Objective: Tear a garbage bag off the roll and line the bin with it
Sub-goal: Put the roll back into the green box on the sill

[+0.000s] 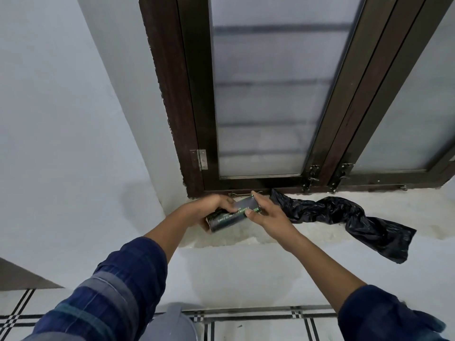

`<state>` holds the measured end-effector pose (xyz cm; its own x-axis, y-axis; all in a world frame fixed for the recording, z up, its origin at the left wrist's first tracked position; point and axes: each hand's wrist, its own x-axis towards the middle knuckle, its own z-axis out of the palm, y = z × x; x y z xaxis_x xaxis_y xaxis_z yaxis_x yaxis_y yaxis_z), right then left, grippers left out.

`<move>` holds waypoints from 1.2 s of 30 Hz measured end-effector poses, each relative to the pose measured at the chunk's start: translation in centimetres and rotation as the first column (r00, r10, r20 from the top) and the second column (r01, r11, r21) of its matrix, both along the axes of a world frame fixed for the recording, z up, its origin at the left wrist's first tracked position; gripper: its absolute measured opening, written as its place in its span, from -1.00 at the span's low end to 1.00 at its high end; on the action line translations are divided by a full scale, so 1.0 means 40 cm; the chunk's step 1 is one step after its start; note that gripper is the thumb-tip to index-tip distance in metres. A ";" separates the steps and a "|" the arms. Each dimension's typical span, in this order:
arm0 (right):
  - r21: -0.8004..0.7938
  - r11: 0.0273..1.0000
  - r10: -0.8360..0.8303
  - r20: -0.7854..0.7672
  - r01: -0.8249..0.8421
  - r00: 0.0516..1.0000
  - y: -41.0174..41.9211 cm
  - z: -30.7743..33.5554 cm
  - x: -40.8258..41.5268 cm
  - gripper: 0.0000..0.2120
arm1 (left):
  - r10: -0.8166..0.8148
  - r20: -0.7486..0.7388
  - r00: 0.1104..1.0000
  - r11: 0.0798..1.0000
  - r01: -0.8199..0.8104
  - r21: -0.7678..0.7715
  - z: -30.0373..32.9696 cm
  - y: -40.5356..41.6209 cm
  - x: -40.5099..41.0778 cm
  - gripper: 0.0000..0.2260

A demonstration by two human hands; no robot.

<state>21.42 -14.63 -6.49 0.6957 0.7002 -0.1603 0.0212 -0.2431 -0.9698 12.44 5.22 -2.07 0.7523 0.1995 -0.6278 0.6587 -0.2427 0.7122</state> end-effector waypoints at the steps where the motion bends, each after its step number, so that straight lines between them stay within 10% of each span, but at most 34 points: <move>1: 0.000 1.000 -0.004 0.001 0.004 1.000 0.003 -0.006 0.003 -0.35 | 0.033 -0.028 0.999 0.999 -0.034 -0.016 0.001 0.004 -0.004 -0.63; 5: -0.002 0.984 -0.175 -0.112 0.176 0.978 0.029 -0.057 0.003 -0.19 | 0.213 0.038 0.976 0.976 -0.214 0.030 -0.024 0.013 0.000 -0.68; 7: -0.050 0.967 -0.254 -0.165 0.250 0.953 0.048 -0.077 0.001 -0.44 | 0.246 0.128 0.961 0.965 -0.255 0.065 -0.028 0.016 -0.001 -0.76; 14: -0.412 0.871 -0.267 0.064 0.269 0.962 0.154 -0.083 -0.025 -0.62 | -0.058 0.169 0.984 0.826 -0.047 0.562 -0.056 0.046 -0.032 -0.77; 20: -0.307 0.937 -0.260 -0.302 0.164 0.917 0.233 -0.096 -0.038 -0.89 | -0.003 0.109 0.994 0.746 -0.070 0.662 -0.092 0.059 -0.019 -0.71; 23: -0.357 0.923 -0.237 -0.232 0.144 0.943 0.264 -0.111 -0.060 -0.79 | -0.124 -0.009 0.992 0.704 0.094 0.704 -0.086 0.060 -0.020 -0.62; 27: -0.365 0.904 -0.304 -0.183 0.222 0.935 0.266 -0.101 -0.082 -0.86 | -0.272 -0.280 0.921 0.412 0.374 0.831 -0.085 0.057 -0.047 -0.58; 36: -0.292 0.906 -0.332 -0.038 0.307 0.943 0.281 -0.098 -0.077 -0.68 | -0.257 -0.151 0.955 0.378 0.243 0.893 -0.102 0.077 -0.013 -0.59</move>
